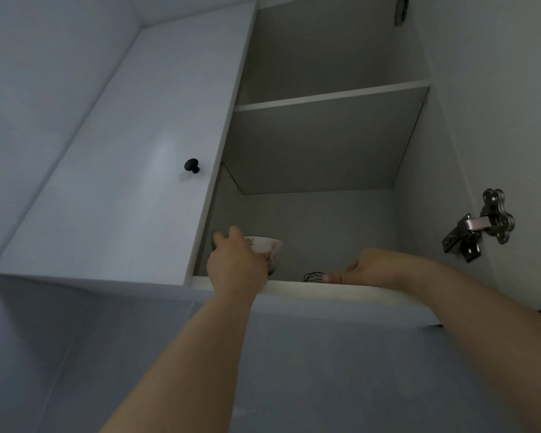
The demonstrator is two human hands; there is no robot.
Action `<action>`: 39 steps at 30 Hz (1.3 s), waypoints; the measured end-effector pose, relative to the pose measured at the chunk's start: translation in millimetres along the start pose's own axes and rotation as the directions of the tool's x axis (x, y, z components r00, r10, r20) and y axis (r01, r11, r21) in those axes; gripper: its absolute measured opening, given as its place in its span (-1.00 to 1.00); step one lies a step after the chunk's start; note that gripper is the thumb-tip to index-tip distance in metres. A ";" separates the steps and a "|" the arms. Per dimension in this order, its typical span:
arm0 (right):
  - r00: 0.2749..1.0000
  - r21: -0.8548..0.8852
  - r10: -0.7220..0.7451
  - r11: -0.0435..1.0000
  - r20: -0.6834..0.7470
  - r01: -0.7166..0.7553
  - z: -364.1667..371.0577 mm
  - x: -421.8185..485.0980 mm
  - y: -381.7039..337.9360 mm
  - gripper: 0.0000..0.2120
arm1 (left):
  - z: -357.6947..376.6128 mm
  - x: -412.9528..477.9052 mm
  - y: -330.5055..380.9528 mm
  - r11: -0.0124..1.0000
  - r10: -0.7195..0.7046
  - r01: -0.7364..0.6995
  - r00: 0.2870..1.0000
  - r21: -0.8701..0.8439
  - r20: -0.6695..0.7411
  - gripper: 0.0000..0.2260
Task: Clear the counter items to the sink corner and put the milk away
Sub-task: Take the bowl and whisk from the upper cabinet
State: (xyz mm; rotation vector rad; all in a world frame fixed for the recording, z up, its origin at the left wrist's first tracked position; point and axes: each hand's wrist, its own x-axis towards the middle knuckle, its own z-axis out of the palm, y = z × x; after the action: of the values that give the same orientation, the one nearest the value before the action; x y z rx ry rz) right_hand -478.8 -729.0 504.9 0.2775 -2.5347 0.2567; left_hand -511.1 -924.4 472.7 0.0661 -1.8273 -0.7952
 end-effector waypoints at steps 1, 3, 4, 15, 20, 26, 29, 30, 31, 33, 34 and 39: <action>1.000 -0.003 0.004 1.000 0.017 -0.004 0.0 -0.3 0.9 -0.50 | 0.5 -0.1 -0.4 1.000 -0.003 0.003 1.000 -0.003 -0.008 -0.59; 0.999 -0.003 0.012 1.000 0.039 -0.011 0.6 0.9 2.4 -0.50 | 1.9 -0.6 0.1 1.000 -0.006 0.006 1.000 -0.005 -0.016 -0.57; 0.999 0.001 0.008 1.000 0.045 -0.008 1.2 2.0 3.4 -0.50 | 2.5 -0.7 -0.1 1.000 -0.007 0.007 1.000 -0.004 -0.019 -0.57; 0.996 -0.077 0.094 0.993 0.004 -0.093 4.3 9.2 6.9 -0.47 | -0.5 5.0 -11.9 0.995 -0.051 0.052 0.999 0.088 -0.019 -0.58; 0.996 -0.077 0.087 0.993 -0.003 -0.087 7.1 11.4 7.0 -0.51 | -1.6 7.9 -14.8 0.991 -0.043 0.040 0.999 0.128 0.025 -0.57; 1.000 -0.035 0.009 0.999 -0.017 -0.010 7.0 9.5 3.8 -0.51 | 0.7 18.4 -20.1 0.987 -0.039 0.026 0.996 0.162 0.082 -0.53; 0.989 -0.046 0.015 0.999 -0.144 -0.022 6.9 20.0 2.3 -0.54 | 0.1 25.2 -21.9 0.985 -0.031 0.010 0.993 0.174 0.118 -0.44; 0.981 -0.072 0.037 0.996 -0.192 -0.051 6.5 21.4 1.4 -0.58 | 0.7 26.8 -22.6 0.983 -0.012 -0.011 0.992 0.181 0.127 -0.41; 0.974 -0.101 0.084 0.989 -0.210 -0.107 6.2 24.0 1.3 -0.60 | 1.3 28.1 -23.4 0.982 0.007 -0.032 0.991 0.186 0.131 -0.38; 0.959 -0.084 0.205 0.971 -0.195 -0.225 4.7 27.3 4.7 -0.60 | 3.8 30.7 -25.3 0.981 0.049 -0.072 0.990 0.179 0.130 -0.35; 0.950 -0.091 0.253 0.958 -0.185 -0.272 3.2 33.3 9.1 -0.59 | 4.4 31.5 -26.3 0.982 0.082 -0.099 0.990 0.158 0.113 -0.38; 0.924 -0.333 0.381 0.868 -0.031 -0.368 -2.0 34.5 26.2 -0.54 | 6.3 29.4 -22.8 0.895 0.436 -0.431 0.900 0.120 -0.017 -0.64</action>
State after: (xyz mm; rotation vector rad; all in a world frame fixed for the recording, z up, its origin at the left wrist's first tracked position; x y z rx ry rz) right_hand -512.4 -708.3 522.7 -0.3524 -2.5962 -0.0377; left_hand -535.8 -950.9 483.2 -0.2445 -1.7538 -0.3705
